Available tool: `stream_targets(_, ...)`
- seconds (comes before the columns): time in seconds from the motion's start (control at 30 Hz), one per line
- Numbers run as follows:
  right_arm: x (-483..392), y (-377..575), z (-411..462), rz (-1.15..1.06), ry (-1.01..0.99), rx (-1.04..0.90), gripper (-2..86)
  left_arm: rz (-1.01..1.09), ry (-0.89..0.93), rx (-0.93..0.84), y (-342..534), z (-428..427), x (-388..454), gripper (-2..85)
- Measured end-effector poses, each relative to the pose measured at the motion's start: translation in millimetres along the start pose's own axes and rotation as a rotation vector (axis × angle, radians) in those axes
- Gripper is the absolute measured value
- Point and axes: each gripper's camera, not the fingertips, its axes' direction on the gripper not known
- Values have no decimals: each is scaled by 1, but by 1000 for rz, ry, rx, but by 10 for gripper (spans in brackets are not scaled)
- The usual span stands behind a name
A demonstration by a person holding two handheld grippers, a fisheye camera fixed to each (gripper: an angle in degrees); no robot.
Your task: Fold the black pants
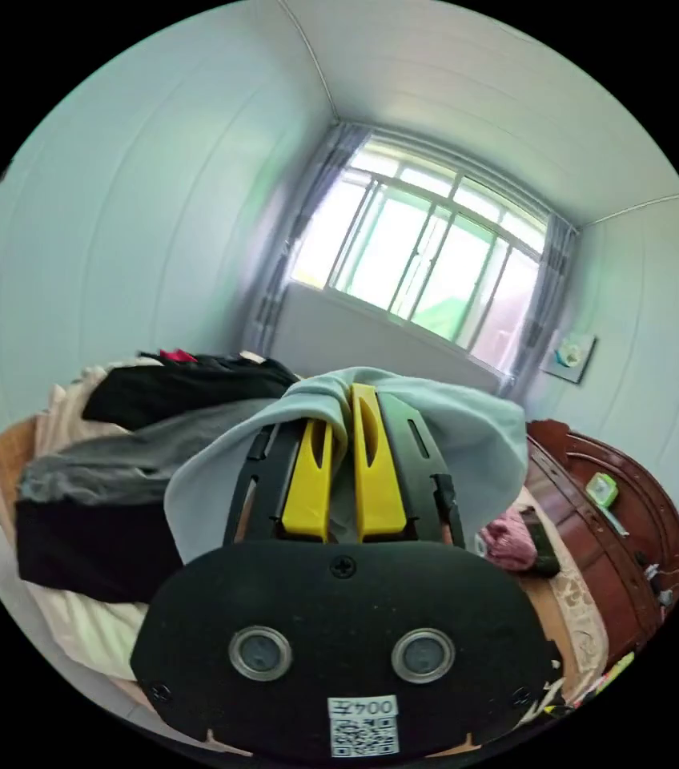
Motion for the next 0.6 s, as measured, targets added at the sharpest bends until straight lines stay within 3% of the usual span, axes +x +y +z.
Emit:
stream_targets(0.1, 3, 1, 5, 11, 10, 1, 50, 65, -288, -47, -15, 1, -36, 65)
stream_targets(0.17, 5, 1, 7, 16, 14, -2, 50, 85, -414, -327, 3, 41, -71, 74)
stream_targets(0.27, 10, 2, 10, 26, 14, -9, 50, 108, -326, -674, 60, 91, -104, 104)
stream_targets(0.33, 13, 3, 12, 31, 16, -12, 50, 62, -218, -721, 94, 100, -118, 130)
stream_targets(0.43, 17, 7, 12, 36, 12, -11, 54, -32, -87, -587, 116, 78, -130, 140)
stream_targets(0.53, 23, 13, 7, 43, 4, 15, 70, 47, -194, -286, 126, 13, -112, 127)
stream_targets(0.6, 27, 19, 3, 51, -1, 35, 71, 67, -125, -220, 145, -18, -101, 122)
